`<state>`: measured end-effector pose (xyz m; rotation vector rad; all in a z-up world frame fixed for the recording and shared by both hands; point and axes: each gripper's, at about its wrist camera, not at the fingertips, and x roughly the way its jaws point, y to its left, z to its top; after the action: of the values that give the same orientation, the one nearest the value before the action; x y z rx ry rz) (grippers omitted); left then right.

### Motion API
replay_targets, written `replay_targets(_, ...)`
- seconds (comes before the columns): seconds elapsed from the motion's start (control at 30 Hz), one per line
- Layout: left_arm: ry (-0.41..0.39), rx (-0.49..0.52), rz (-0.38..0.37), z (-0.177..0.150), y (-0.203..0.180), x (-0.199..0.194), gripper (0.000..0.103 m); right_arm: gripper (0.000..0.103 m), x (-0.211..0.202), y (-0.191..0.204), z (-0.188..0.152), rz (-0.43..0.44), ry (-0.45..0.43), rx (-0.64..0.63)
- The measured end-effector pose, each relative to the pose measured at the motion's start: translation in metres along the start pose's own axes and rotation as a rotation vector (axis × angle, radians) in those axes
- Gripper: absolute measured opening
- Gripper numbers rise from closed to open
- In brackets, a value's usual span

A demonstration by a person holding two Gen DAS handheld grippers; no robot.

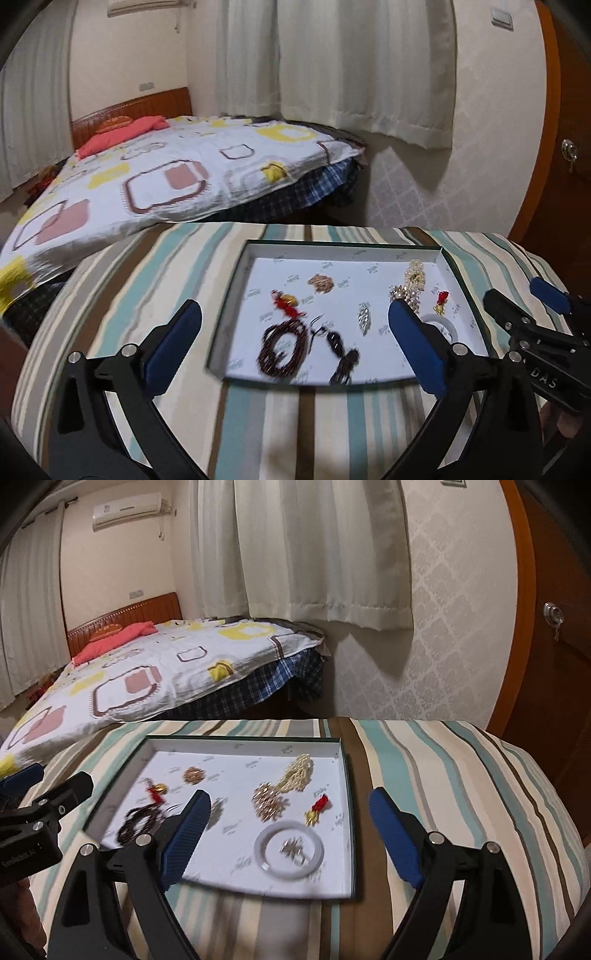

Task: Organize jewelry

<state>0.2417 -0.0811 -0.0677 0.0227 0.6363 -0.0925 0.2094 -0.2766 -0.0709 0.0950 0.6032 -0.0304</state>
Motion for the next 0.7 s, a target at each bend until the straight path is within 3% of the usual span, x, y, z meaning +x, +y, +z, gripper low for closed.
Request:
replay_targets(0.47, -0.098, -0.048, 0.016, -0.013, 0.025, -0.127, 0.099, 0.085, -0.106, 0.021, -0.01, 0.03, -0.081, -0.04)
replay_targets(0.7, -0.135, -0.081, 0.022, -0.018, 0.038, -0.167, 0.099, 0.085, -0.144, 0.027, -0.012, 0.047, -0.135, -0.054)
